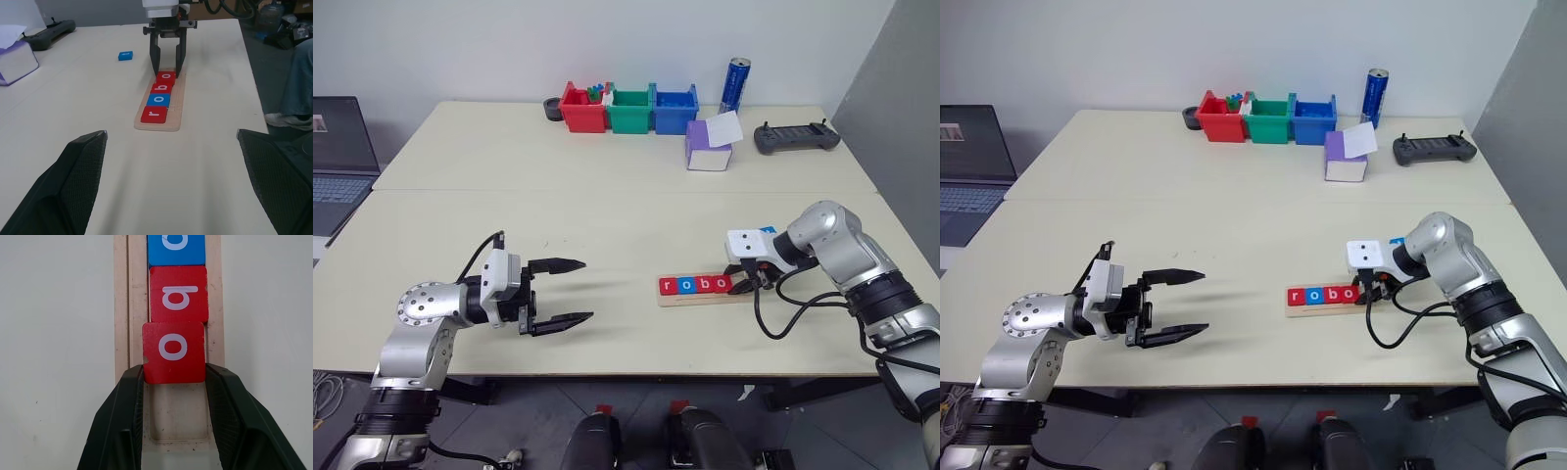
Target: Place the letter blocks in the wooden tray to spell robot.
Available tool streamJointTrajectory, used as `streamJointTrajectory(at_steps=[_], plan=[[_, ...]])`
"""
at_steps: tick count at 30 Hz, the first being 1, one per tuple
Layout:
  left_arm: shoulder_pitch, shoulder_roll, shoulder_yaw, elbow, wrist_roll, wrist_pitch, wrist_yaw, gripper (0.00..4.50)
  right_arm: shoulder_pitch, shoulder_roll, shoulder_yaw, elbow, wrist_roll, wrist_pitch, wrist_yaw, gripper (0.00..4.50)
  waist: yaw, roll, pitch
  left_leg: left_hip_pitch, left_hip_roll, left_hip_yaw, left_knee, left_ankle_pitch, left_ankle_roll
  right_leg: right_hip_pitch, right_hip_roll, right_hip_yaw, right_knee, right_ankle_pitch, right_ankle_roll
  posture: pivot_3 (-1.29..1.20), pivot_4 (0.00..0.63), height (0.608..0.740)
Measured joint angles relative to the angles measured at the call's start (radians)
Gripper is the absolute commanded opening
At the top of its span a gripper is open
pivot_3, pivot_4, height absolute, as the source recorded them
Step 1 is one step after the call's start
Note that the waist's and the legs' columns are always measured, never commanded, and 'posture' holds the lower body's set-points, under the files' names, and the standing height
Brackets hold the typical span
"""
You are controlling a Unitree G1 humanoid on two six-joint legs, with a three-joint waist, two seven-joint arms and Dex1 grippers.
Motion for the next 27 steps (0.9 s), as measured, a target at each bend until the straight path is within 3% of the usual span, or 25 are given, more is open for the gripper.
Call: streamJointTrajectory(at_steps=[27], plan=[[0.006,0.001,-0.001,-0.001,0.0,-0.002,0.001,4.5,-0.036,0.002,0.019,0.058,0.0,-0.028,0.016,1.44,0.0,0.0,0.0,0.0,0.0,0.0,0.0,0.0,0.0,0.0,0.0,0.0,0.0,0.0,0.0,0.0,0.15,0.74]])
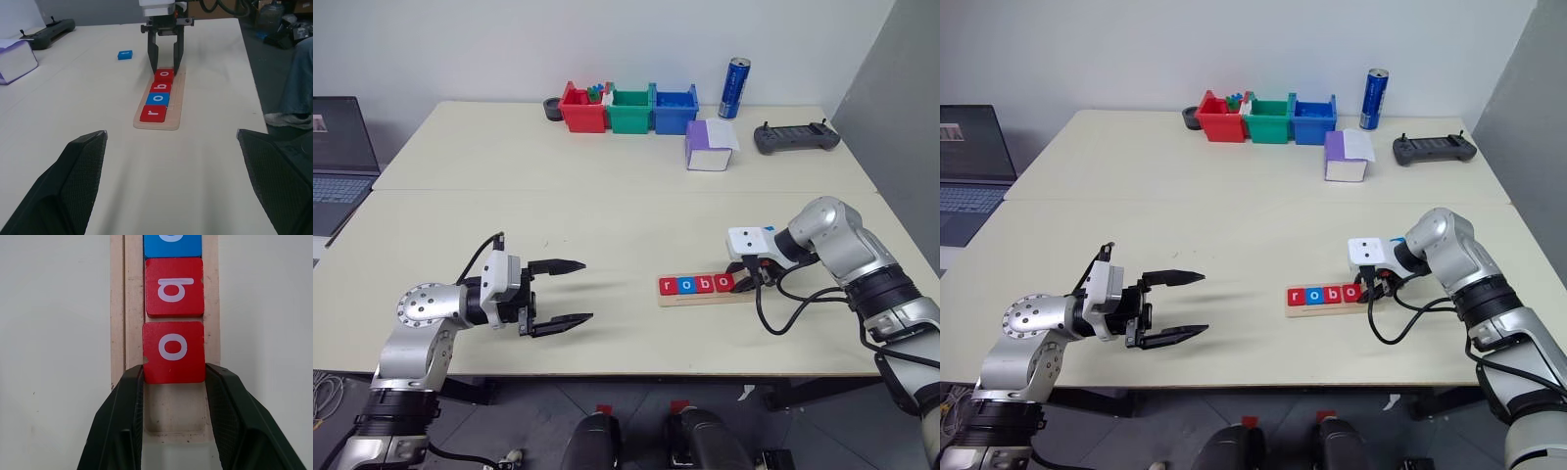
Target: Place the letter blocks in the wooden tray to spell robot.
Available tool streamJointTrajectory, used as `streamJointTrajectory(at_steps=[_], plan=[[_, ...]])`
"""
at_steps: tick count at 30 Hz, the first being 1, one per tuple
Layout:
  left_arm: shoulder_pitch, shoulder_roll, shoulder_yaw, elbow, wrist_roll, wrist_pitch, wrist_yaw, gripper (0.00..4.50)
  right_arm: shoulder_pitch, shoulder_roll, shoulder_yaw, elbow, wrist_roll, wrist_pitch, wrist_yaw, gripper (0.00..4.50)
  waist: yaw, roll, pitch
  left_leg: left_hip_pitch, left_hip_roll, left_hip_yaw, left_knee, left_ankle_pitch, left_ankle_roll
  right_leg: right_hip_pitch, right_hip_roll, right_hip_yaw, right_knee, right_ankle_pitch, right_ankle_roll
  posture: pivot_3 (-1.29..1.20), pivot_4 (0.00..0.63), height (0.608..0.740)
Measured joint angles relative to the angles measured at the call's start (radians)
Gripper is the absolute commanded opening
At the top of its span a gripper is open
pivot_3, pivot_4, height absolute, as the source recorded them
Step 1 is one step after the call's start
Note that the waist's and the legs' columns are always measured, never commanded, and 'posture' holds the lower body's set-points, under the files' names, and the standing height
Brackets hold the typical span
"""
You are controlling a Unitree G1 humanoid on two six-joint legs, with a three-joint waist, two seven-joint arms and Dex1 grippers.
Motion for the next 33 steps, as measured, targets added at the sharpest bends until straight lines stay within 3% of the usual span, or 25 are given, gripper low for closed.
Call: streamJointTrajectory(at_steps=[5,14,21,28,33], plan=[[0.0,0.0,0.0,0.0,0.0,-0.001,-0.001,4.5,0.0,0.013,0.0,0.003,0.0,0.0,-0.002,1.44,0.0,0.0,0.0,0.0,0.0,0.0,0.0,0.0,0.0,0.0,0.0,0.0,0.0,0.0,0.0,0.0,0.15,0.74],[0.006,0.0,0.0,0.001,0.0,-0.005,-0.004,4.5,-0.001,0.013,0.0,0.006,0.001,0.005,-0.002,4.45,0.0,0.0,0.0,0.0,0.0,0.0,0.0,0.0,0.0,0.0,0.0,0.0,0.0,0.0,0.0,0.0,0.15,0.74],[0.006,0.0,0.0,0.003,0.0,-0.005,-0.014,4.5,-0.001,-0.018,-0.024,-0.007,0.032,0.006,0.002,4.45,0.001,0.0,0.0,0.0,0.0,0.0,0.0,0.0,0.0,0.0,0.0,0.0,0.0,0.0,0.0,0.0,0.15,0.74],[0.005,0.0,0.001,0.003,0.0,-0.005,-0.015,4.5,0.028,-0.1,-0.223,-0.1,0.189,0.166,-0.013,4.45,0.002,0.0,0.0,0.0,0.0,0.0,0.0,0.0,0.0,0.0,0.0,0.0,0.0,0.0,0.0,0.0,0.15,0.74],[0.007,-0.003,0.001,-0.001,0.0,-0.003,0.0,4.5,0.083,-0.048,-0.456,-0.173,0.294,0.393,-0.277,4.45,-0.001,0.0,0.0,0.0,0.0,0.0,0.0,0.0,0.0,0.0,0.0,0.0,0.0,0.0,0.0,0.0,0.15,0.74]])
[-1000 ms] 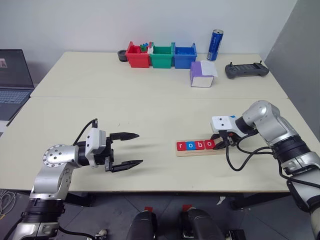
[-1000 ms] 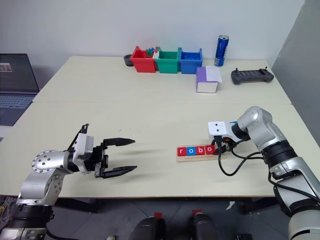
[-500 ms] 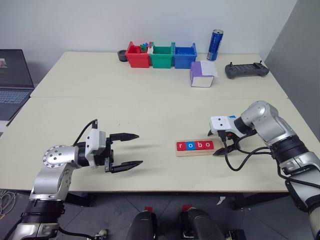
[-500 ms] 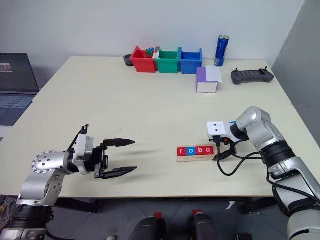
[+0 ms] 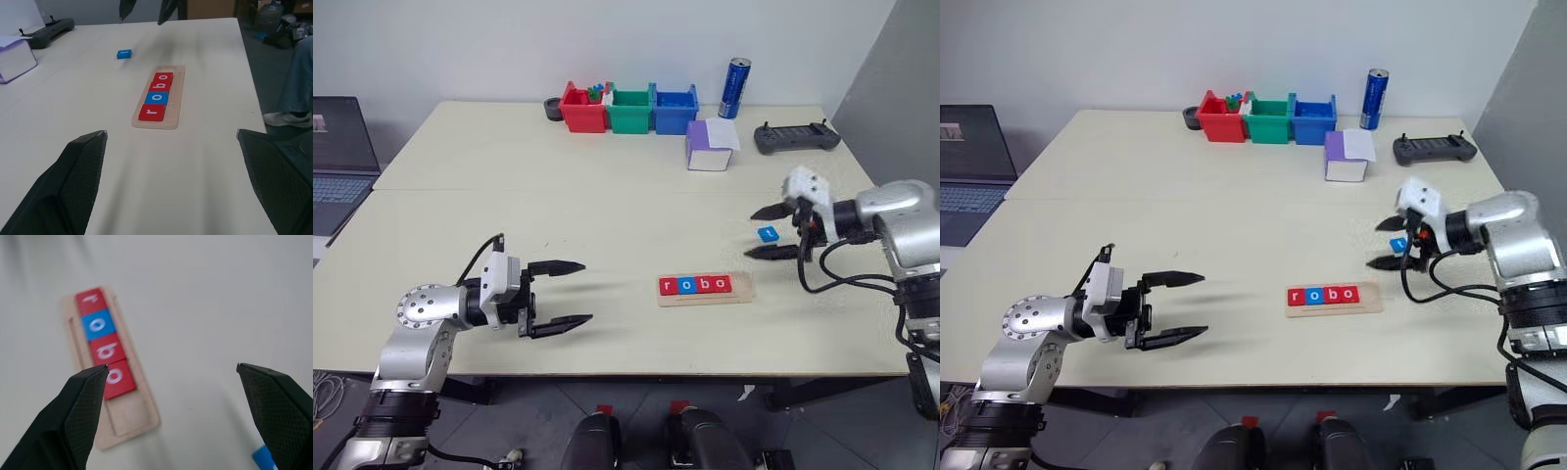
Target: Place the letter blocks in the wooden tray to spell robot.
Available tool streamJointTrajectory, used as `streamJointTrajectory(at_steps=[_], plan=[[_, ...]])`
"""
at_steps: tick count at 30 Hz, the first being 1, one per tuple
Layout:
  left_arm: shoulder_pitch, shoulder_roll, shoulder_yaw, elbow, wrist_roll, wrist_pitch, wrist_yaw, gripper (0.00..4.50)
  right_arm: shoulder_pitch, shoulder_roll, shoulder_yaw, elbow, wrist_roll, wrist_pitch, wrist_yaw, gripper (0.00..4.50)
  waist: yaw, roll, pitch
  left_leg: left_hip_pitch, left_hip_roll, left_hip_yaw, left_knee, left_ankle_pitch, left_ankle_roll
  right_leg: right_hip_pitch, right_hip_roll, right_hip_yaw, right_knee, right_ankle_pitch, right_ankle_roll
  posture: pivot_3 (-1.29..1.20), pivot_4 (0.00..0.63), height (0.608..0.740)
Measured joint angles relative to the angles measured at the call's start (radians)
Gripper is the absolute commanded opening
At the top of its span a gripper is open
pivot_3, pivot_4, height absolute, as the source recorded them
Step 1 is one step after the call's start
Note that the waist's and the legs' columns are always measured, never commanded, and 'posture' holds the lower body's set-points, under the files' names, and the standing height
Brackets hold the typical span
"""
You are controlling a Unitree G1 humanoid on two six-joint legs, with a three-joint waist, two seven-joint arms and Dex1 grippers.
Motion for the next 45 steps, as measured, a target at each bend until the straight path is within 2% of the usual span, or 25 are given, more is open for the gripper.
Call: streamJointTrajectory(at_steps=[1,2,4,11,28,37,45], plan=[[0.0,0.0,0.0,0.0,0.0,0.0,0.0,4.5,-0.006,0.024,-0.043,0.005,0.003,0.04,-0.073,4.45,-0.001,0.0,0.0,0.0,0.0,0.0,0.0,0.0,0.0,0.0,0.0,0.0,0.0,0.0,0.0,0.0,0.15,0.74],[0.0,0.0,0.0,0.0,0.0,0.0,-0.001,4.5,-0.021,0.063,-0.103,0.02,0.001,0.106,-0.205,4.45,-0.002,0.0,0.0,0.0,0.0,0.0,0.0,0.0,-0.001,0.0,0.0,0.0,0.0,0.0,0.0,0.0,0.15,0.74],[0.0,0.0,0.0,0.001,0.0,0.0,-0.002,4.5,-0.014,0.082,-0.142,0.021,-0.018,0.183,-0.359,4.45,0.001,0.0,0.0,0.0,0.0,0.0,-0.001,0.0,-0.001,0.0,0.0,0.0,0.0,0.0,-0.001,0.0,0.15,0.74],[-0.016,0.0,-0.008,0.01,0.0,0.001,-0.024,4.5,0.007,0.157,-0.171,0.067,-0.031,0.354,-0.639,4.45,0.0,0.0,0.0,-0.001,-0.001,0.001,-0.001,0.0,-0.001,-0.001,0.0,0.001,0.0,0.0,-0.001,0.0,0.15,0.74],[-0.052,-0.008,-0.029,0.033,0.001,0.004,-0.043,4.5,-0.102,0.133,-0.109,0.22,-0.01,0.492,-0.657,4.45,-0.003,0.0,0.0,-0.001,0.0,0.001,-0.001,0.0,0.0,-0.001,0.0,0.001,0.0,0.0,0.0,0.0,0.15,0.74],[-0.047,-0.006,-0.029,0.026,0.001,0.009,-0.037,4.5,-0.134,0.14,-0.046,0.291,-0.011,0.448,-0.64,4.45,-0.003,0.0,0.0,-0.001,0.0,0.001,-0.001,0.0,0.0,-0.001,0.0,0.001,0.0,0.0,0.0,0.0,0.15,0.74],[-0.043,-0.006,-0.029,0.012,0.001,0.009,-0.023,4.5,-0.16,0.182,0.004,0.412,-0.021,0.318,-0.64,4.45,-0.005,0.0,0.0,-0.001,0.0,0.001,-0.001,0.0,0.0,-0.001,0.0,0.001,0.0,0.0,0.0,0.0,0.15,0.74]])
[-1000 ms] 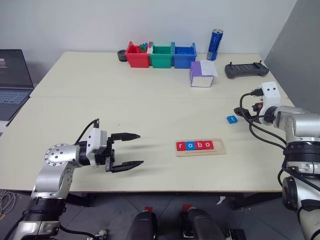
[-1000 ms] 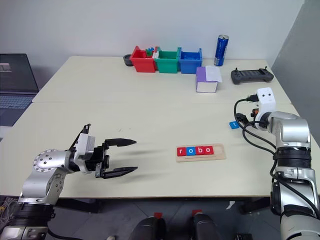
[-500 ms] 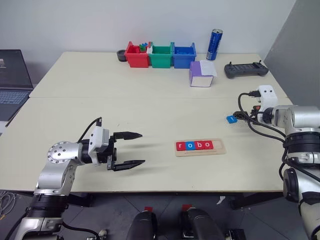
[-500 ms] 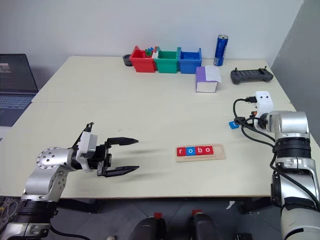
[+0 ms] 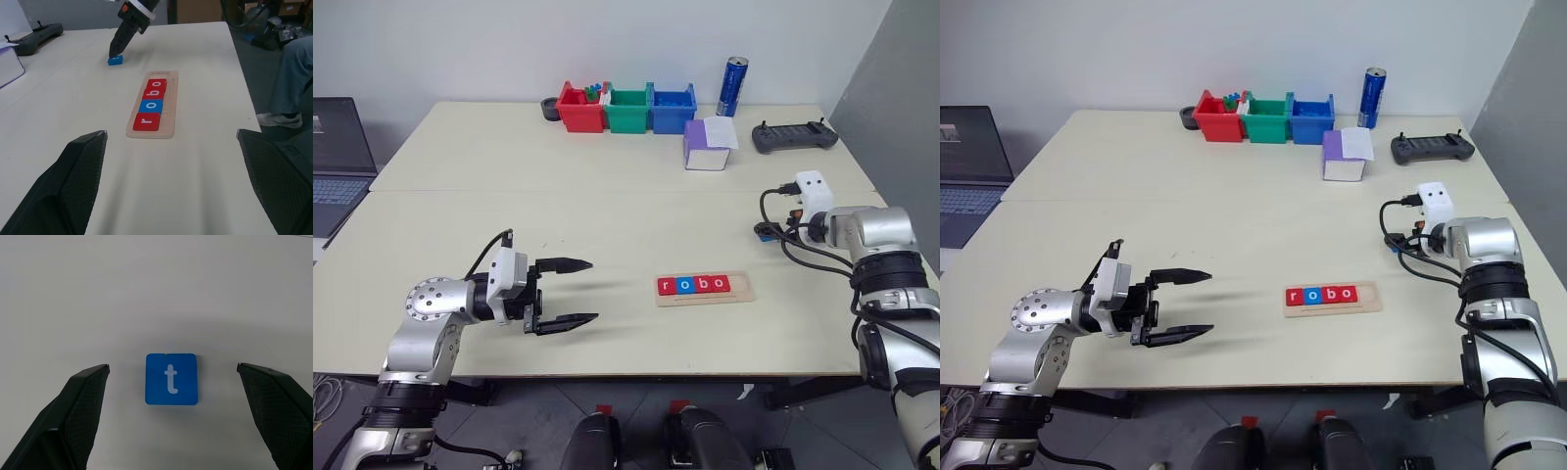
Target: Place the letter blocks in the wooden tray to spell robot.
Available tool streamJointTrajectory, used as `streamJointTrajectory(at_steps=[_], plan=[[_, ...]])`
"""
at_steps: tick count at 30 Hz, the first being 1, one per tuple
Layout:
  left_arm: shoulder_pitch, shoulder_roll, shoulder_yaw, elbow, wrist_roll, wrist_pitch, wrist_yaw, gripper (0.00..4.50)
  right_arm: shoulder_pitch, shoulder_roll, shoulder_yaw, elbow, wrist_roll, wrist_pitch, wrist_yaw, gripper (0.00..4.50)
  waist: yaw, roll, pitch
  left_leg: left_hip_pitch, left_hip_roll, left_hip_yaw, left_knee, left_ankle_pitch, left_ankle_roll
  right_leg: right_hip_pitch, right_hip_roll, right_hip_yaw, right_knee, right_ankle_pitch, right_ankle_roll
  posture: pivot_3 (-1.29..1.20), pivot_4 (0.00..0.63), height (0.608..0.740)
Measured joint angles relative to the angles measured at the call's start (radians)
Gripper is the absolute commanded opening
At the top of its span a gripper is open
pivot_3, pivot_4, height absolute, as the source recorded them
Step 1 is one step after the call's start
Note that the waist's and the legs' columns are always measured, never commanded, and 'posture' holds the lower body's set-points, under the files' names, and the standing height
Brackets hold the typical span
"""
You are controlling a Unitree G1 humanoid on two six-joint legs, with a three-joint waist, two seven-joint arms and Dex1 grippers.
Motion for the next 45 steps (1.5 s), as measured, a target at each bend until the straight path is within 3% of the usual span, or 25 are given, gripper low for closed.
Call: streamJointTrajectory(at_steps=[6,7,9,16,22,28,33,38,45], plan=[[0.002,0.006,0.001,0.002,0.0,-0.003,-0.002,4.5,-0.034,0.017,0.015,0.162,-0.028,-0.12,-0.003,4.45,-0.001,0.0,0.0,0.0,0.0,0.0,0.0,0.0,0.0,0.0,0.0,0.0,0.0,0.0,0.0,0.0,0.15,0.74],[0.002,0.007,0.001,0.002,0.0,-0.003,-0.002,4.5,-0.041,0.018,0.019,0.177,-0.03,-0.131,-0.001,4.28,-0.002,0.0,0.0,0.0,0.0,0.0,0.0,0.0,0.0,0.0,0.0,0.0,0.0,0.0,0.0,0.0,0.15,0.74],[0.004,0.008,0.002,0.002,0.0,-0.003,-0.001,4.5,-0.045,0.019,0.019,0.202,-0.033,-0.16,-0.001,3.89,-0.005,0.0,0.0,0.0,0.0,0.0,0.0,0.0,0.0,0.0,0.0,0.0,0.0,0.0,0.0,0.0,0.15,0.74],[0.021,0.012,0.004,0.001,-0.001,-0.003,0.001,4.5,-0.047,0.019,0.021,0.251,-0.042,-0.231,0.001,1.5,-0.016,0.0,0.0,0.001,0.0,0.0,0.0,0.0,0.0,0.001,0.0,0.0,0.0,0.0,0.0,0.0,0.15,0.74],[0.021,0.016,0.01,0.002,-0.003,-0.003,-0.004,4.5,-0.003,0.007,0.026,0.036,-0.029,-0.051,0.026,1.46,-0.018,0.0,0.0,0.0,0.0,0.0,-0.001,0.0,0.0,0.0,0.0,0.0,0.0,0.0,0.0,0.0,0.15,0.74],[-0.001,0.013,0.006,0.039,-0.002,-0.008,-0.025,4.5,0.182,-0.06,-0.059,-0.564,0.028,0.367,-0.016,1.46,-0.012,0.0,0.0,-0.002,0.0,-0.003,-0.001,0.0,0.0,-0.001,0.0,-0.002,-0.001,0.0,0.0,0.0,0.15,0.74],[-0.037,-0.016,-0.007,0.081,0.002,-0.014,-0.044,4.5,0.429,-0.012,-0.172,-0.947,0.062,0.656,-0.075,1.46,0.0,-0.001,-0.001,-0.003,0.0,-0.003,0.0,0.0,0.0,-0.002,0.0,-0.002,-0.001,0.0,0.001,0.0,0.15,0.74],[-0.088,-0.041,-0.044,0.095,0.008,-0.021,-0.064,4.5,0.48,-0.004,-0.216,-1.07,0.094,0.715,-0.098,1.46,-0.005,-0.001,-0.001,-0.003,0.0,-0.003,0.0,0.0,0.0,-0.002,0.0,-0.003,-0.001,0.001,0.002,0.0,0.15,0.74],[-0.116,-0.042,-0.048,0.105,0.014,-0.005,-0.065,4.5,0.521,0.015,-0.222,-1.073,0.138,0.715,-0.117,1.46,-0.008,-0.001,-0.001,-0.005,0.0,-0.003,-0.001,0.0,0.0,-0.003,0.0,-0.003,-0.002,0.0,0.002,0.0,0.15,0.74]])
